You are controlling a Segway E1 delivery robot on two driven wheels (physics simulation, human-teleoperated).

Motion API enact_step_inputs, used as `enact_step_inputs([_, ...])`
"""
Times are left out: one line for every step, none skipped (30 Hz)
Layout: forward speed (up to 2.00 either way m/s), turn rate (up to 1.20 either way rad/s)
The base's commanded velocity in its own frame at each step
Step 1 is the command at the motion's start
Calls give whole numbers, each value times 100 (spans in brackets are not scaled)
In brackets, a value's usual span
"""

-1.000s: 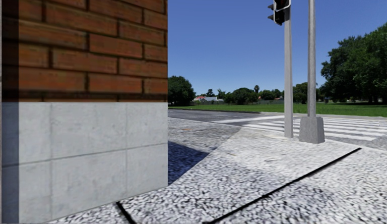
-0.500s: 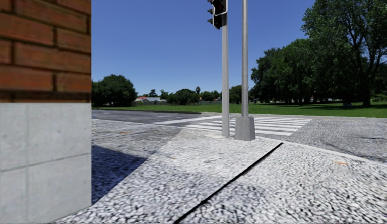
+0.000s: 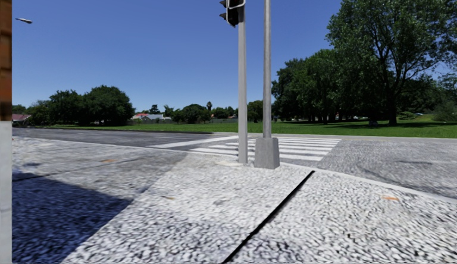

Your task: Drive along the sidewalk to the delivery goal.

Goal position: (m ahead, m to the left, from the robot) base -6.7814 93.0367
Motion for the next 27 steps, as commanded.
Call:
enact_step_inputs([81,28])
enact_step_inputs([80,39])
enact_step_inputs([80,42])
enact_step_inputs([80,42])
enact_step_inputs([80,43])
enact_step_inputs([80,43])
enact_step_inputs([80,43])
enact_step_inputs([81,43])
enact_step_inputs([81,43])
enact_step_inputs([81,43])
enact_step_inputs([81,43])
enact_step_inputs([82,43])
enact_step_inputs([87,43])
enact_step_inputs([87,43])
enact_step_inputs([91,43])
enact_step_inputs([94,43])
enact_step_inputs([95,43])
enact_step_inputs([95,43])
enact_step_inputs([95,41])
enact_step_inputs([96,32])
enact_step_inputs([96,32])
enact_step_inputs([96,25])
enact_step_inputs([97,20])
enact_step_inputs([99,19])
enact_step_inputs([99,19])
enact_step_inputs([101,16])
enact_step_inputs([107,14])
